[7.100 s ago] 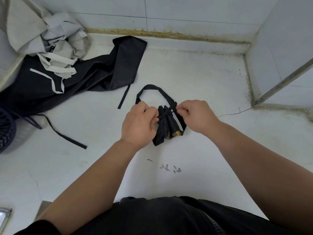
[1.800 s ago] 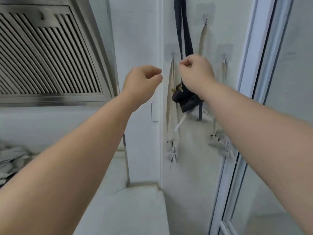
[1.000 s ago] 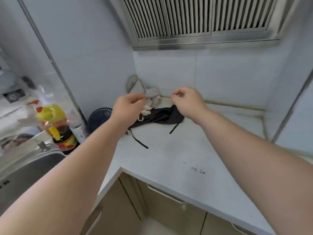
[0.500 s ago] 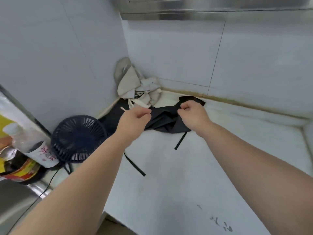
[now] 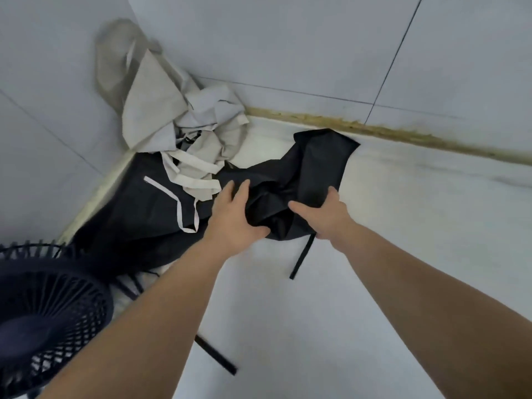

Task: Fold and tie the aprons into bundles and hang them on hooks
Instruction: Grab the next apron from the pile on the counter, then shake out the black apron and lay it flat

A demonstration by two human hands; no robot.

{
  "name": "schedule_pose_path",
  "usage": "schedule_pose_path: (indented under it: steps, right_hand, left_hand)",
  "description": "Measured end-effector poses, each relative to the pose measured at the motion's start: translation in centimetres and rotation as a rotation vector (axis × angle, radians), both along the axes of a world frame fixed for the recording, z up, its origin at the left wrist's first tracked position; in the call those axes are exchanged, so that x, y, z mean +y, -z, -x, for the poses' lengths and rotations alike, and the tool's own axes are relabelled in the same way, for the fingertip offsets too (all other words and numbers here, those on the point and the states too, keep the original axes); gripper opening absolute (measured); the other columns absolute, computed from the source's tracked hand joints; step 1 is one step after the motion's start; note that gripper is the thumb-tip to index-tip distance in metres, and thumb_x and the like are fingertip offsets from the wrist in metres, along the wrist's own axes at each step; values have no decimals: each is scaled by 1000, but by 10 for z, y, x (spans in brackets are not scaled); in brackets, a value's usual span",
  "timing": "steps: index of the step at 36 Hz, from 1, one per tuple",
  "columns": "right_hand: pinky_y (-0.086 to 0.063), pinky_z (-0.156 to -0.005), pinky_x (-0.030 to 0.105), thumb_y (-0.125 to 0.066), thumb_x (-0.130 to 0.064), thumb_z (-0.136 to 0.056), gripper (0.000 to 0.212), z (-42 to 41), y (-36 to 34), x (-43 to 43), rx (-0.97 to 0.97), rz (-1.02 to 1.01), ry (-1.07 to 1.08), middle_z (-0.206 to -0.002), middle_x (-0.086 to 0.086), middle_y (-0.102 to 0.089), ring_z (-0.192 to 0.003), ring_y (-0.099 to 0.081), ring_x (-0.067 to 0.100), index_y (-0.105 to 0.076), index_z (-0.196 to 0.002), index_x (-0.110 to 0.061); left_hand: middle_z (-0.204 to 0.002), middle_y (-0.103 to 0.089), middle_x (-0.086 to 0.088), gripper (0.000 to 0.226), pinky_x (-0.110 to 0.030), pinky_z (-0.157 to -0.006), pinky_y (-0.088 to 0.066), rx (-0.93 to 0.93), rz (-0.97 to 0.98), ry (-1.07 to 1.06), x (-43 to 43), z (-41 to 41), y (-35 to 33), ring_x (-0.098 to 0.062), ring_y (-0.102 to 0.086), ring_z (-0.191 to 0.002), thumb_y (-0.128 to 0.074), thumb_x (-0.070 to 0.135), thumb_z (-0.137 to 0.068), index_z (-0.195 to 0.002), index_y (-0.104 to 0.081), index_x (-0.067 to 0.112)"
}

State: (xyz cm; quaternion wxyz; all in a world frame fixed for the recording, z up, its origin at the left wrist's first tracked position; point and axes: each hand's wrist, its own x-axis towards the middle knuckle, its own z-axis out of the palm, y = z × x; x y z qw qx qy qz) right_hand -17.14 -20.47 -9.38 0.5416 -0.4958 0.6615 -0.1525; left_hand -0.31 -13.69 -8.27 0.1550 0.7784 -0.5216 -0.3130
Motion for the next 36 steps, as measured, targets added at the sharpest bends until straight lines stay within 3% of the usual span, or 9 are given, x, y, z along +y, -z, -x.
schedule_pose_path:
  steps: [3,6,10,13,16,21,26,33,36]
  right_hand:
    - [-43,-100,36,-77,-41,-75,109,-8,5,-3,51,67,-44,-149,7,-25,-130,-39,28,-2,-152,-24]
    - [-48,-99,40,-78,-43,-73,109,-16,6,-2,-33,29,-83,-147,1,-32,-125,-46,25,-3,-152,-31]
    - [-56,-84,42,-76,-54,-69,104,-24,-12,0,-307,-121,56,-139,-8,-45,-115,-56,20,-13,-150,-35]
    - [-59,-74,39,-79,-42,-71,74,-22,-24,-4,-456,-148,196,-120,-1,-62,-99,-66,21,-42,-133,-23]
    - [-55,-78,35,-64,-11,-84,29,-18,-39,-2,-266,91,251,-105,2,-62,-94,-61,21,-54,-110,-20]
    - [-43,-68,17,-47,1,-88,44,4,-68,6,-110,414,307,-103,-6,-56,-94,-54,16,-53,-125,-21]
    - [-40,-80,22,-40,1,-86,49,32,-91,35,30,606,394,-115,-5,-59,-100,-54,15,-54,-124,-26]
    - [-44,-95,40,-38,7,-80,56,72,-99,77,437,856,280,-118,6,-58,-113,-48,30,-58,-124,-19]
    - [-45,-88,29,-39,7,-80,47,85,-110,87,112,683,388,-103,-5,-60,-102,-54,19,-61,-111,-21]
  left_hand:
    - [-157,-12,-7,100,-37,-109,-33,-96,-126,53,-10,-9,13,-30,-23,-141,-71,24,-79,-154,-5,23]
    - [-128,-52,-8,56,-33,-88,-45,-172,-29,85,-15,-14,18,-30,-52,-117,-57,12,-86,-140,-43,17]
    - [-108,-70,6,37,-32,-94,-49,219,128,120,-18,-10,11,-13,-63,-104,-54,2,-90,-116,-70,24]
    - [-94,-69,11,33,-22,-88,-49,457,160,251,-18,4,-2,-4,-64,-90,-55,0,-92,-111,-72,20]
    - [-103,-66,-1,29,-22,-92,-46,455,208,388,-15,16,-8,-10,-61,-98,-59,4,-90,-115,-70,15]
    - [-127,-54,7,42,-17,-99,-37,216,114,355,-3,9,-19,-9,-47,-121,-62,41,-89,-127,-60,23]
    - [-153,-26,-11,70,-54,-113,-21,-334,-369,208,10,-12,-14,-37,-22,-140,-44,63,-81,-141,-39,27]
    - [-141,-36,-13,51,-46,-104,-36,-236,-105,168,29,26,-35,-36,-36,-129,-54,46,-89,-131,-45,18]
    - [-148,-35,-11,66,-40,-108,-36,-27,28,289,37,52,-47,-29,-39,-132,-60,43,-88,-145,-36,19]
